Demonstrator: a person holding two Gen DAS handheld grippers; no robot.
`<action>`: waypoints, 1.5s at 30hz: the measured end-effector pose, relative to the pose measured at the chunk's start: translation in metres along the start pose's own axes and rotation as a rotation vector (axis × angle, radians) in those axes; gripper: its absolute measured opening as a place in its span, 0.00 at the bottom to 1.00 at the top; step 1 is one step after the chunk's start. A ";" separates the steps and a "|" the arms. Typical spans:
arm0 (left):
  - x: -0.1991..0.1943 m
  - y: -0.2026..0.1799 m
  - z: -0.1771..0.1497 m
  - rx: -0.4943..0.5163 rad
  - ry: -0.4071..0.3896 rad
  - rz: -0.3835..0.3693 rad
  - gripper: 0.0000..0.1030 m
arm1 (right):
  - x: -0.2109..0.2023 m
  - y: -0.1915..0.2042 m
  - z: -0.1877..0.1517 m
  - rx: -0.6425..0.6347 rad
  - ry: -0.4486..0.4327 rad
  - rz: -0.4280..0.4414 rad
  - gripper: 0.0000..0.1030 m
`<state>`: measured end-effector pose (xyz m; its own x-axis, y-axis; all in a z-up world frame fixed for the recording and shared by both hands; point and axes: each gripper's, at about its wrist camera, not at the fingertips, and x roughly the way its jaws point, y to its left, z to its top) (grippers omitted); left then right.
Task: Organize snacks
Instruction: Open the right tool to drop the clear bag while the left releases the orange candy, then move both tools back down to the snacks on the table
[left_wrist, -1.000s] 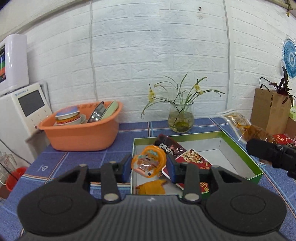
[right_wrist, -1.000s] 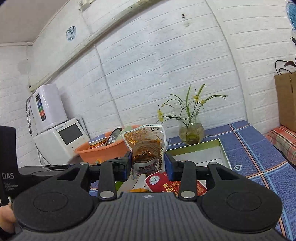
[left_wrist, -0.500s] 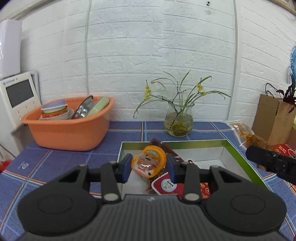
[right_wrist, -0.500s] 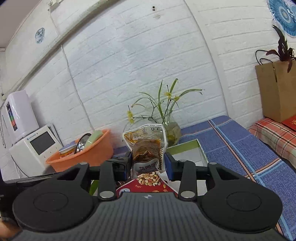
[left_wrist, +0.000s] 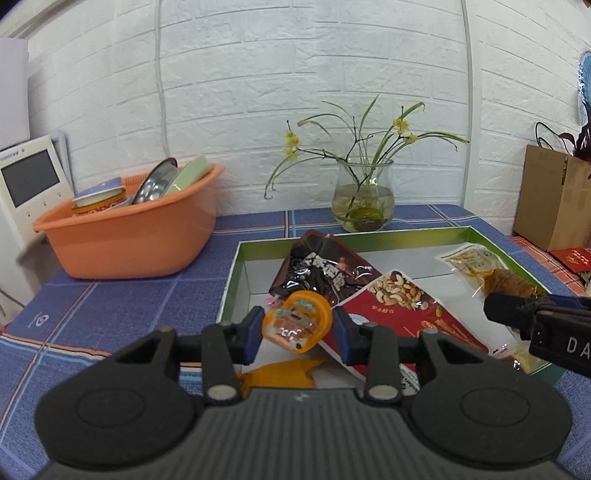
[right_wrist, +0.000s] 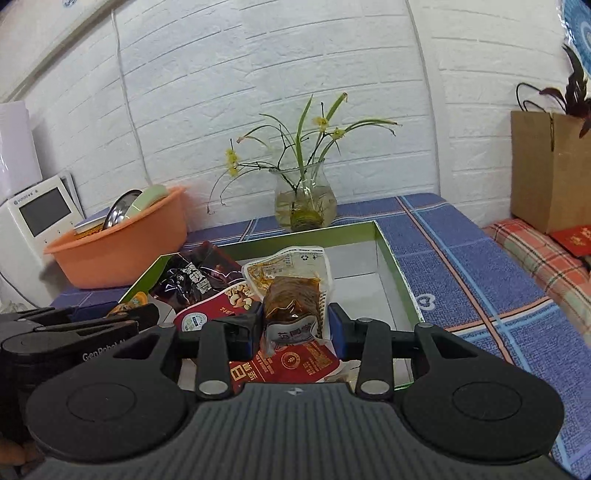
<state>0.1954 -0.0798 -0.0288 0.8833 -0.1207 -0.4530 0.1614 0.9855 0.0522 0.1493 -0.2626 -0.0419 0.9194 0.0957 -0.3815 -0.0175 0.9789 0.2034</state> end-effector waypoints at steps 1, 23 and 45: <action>0.000 0.000 0.000 -0.001 0.001 0.000 0.37 | -0.002 0.003 0.000 -0.021 -0.007 -0.008 0.64; -0.008 -0.011 -0.007 0.038 -0.048 0.032 0.56 | -0.004 0.009 0.000 -0.093 -0.026 -0.074 0.74; -0.087 0.001 0.014 0.053 -0.219 0.064 0.92 | -0.064 0.023 0.022 -0.122 -0.227 -0.047 1.00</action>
<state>0.1250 -0.0696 0.0229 0.9659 -0.0872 -0.2439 0.1201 0.9850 0.1236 0.0989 -0.2502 0.0069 0.9846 0.0199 -0.1734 -0.0069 0.9972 0.0750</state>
